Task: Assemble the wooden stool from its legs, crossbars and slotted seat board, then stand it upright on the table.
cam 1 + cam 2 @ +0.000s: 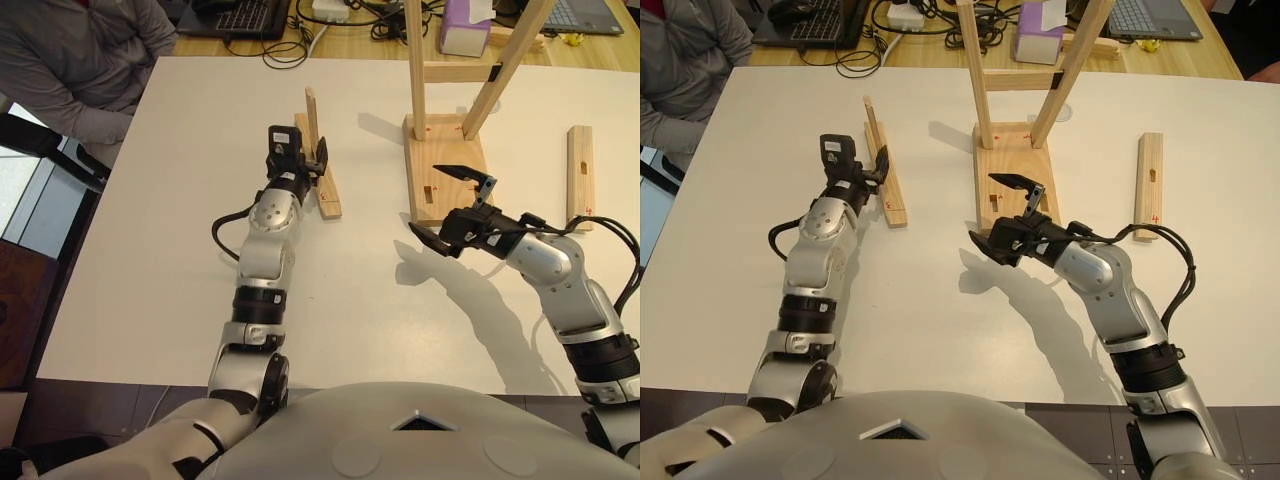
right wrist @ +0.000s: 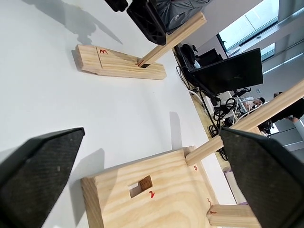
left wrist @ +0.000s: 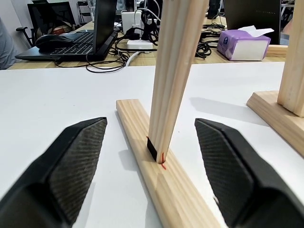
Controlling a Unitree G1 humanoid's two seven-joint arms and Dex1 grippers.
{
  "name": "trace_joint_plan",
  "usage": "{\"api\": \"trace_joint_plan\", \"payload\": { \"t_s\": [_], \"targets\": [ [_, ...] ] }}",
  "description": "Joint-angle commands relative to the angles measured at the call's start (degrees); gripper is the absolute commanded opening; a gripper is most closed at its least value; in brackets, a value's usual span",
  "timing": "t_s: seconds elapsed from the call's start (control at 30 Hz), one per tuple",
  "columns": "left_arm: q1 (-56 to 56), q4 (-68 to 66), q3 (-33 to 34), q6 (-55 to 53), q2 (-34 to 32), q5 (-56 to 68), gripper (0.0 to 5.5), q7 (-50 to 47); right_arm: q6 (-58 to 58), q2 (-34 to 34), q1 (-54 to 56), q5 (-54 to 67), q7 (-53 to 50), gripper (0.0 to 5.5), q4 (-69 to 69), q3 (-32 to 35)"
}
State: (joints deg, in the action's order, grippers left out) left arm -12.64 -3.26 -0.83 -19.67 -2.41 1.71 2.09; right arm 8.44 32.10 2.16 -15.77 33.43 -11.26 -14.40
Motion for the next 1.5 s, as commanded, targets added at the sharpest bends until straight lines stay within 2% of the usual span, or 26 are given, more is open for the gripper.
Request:
{"api": "trace_joint_plan", "payload": {
  "t_s": [0.03, 0.37, 0.47, 0.6, 1.07, 1.37, 1.5],
  "targets": [
    [7.03, 5.39, -0.64, -7.14, -0.20, 1.57, 3.45, 1.83, -1.06, 0.74, 0.96, 0.97, 0.49, 5.40, -0.62, 1.59],
    [9.68, 15.86, -6.28, -15.81, 2.23, 3.04, 3.45, 3.60, -0.53, 0.89, 1.48, 0.67, 0.69, 5.40, -0.24, 1.46],
    [9.90, 10.83, -7.90, -16.04, 1.37, 1.64, 3.45, 4.23, -0.86, 0.07, 1.61, 0.10, 0.25, 5.40, -0.43, 0.79],
    [9.03, 1.91, -6.45, -12.57, 1.45, 0.71, 3.45, 2.76, -0.75, -0.15, 1.52, -0.17, -0.03, 5.40, -0.78, 0.31],
    [4.27, -7.14, -5.04, -1.28, 0.56, -4.29, 3.45, -1.78, -0.85, -0.92, 1.47, -0.51, -0.69, 5.40, -1.07, -0.57],
    [1.35, -14.51, -0.26, -0.85, 2.52, -0.93, 3.45, -1.97, -0.87, -1.36, 1.22, -0.94, -0.81, 5.40, -1.40, -0.90],
    [1.60, -16.34, 0.36, -0.04, 2.53, -0.72, 2.93, -1.47, -0.72, -1.48, 1.16, -1.15, -0.74, 5.40, -1.32, -0.79]
  ]
}}
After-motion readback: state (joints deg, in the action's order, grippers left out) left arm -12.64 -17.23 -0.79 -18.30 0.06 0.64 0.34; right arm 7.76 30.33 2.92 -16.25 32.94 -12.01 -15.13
